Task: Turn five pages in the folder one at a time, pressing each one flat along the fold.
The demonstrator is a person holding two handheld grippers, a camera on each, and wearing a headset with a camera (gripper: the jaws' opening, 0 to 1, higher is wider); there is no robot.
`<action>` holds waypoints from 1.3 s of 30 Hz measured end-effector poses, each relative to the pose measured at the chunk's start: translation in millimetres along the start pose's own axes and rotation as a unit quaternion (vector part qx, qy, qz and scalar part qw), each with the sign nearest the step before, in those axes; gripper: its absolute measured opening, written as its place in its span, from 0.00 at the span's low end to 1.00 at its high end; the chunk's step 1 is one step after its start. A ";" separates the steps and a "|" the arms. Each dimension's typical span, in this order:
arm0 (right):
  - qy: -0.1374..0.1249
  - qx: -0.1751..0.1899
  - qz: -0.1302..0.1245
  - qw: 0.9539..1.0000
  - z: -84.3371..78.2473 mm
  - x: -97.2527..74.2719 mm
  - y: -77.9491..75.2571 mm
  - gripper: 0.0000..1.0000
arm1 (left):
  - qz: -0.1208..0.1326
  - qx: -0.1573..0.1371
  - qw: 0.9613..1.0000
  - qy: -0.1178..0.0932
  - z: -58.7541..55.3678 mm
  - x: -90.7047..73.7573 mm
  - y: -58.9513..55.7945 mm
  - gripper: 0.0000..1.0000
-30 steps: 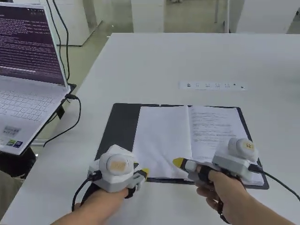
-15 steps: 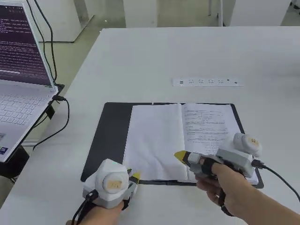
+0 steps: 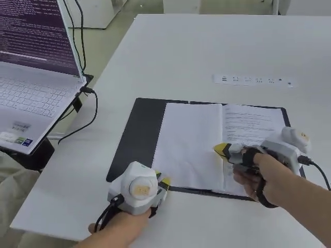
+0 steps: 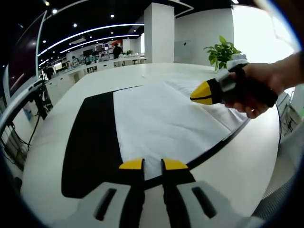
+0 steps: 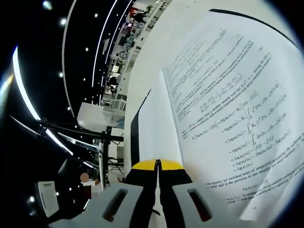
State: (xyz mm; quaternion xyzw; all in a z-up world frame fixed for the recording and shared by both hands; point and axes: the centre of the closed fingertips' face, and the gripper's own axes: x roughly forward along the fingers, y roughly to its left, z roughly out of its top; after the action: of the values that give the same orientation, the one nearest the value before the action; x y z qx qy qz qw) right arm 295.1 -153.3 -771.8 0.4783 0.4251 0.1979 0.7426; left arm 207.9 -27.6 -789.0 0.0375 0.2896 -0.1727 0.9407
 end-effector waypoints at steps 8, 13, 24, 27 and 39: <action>-0.008 0.031 -0.010 0.999 8.7 7.9 -7.1 0.00 | 0.002 -0.001 1.000 -0.002 0.1 0.5 0.4 0.12; -0.013 0.039 -0.009 0.999 15.7 13.4 -5.5 0.00 | 0.005 0.000 1.000 -0.004 0.1 0.0 0.0 0.12; -0.023 0.069 0.007 0.997 33.0 28.4 -1.2 0.00 | 0.008 -0.005 1.000 -0.008 0.0 0.2 0.3 0.12; -0.036 0.073 0.003 0.997 43.2 32.8 -1.4 0.00 | 0.008 -0.006 1.000 -0.009 -0.2 0.2 0.4 0.12; -0.053 0.091 -0.007 0.994 71.9 49.3 -0.5 0.00 | 0.012 -0.012 1.000 -0.014 -0.5 0.3 1.2 0.12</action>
State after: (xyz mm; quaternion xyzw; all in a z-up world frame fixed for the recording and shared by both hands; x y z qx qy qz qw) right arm 381.7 -158.0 -781.0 0.5507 0.4045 0.1273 0.7190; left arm 208.3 -26.4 -789.7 0.0271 0.2777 -0.1587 0.9471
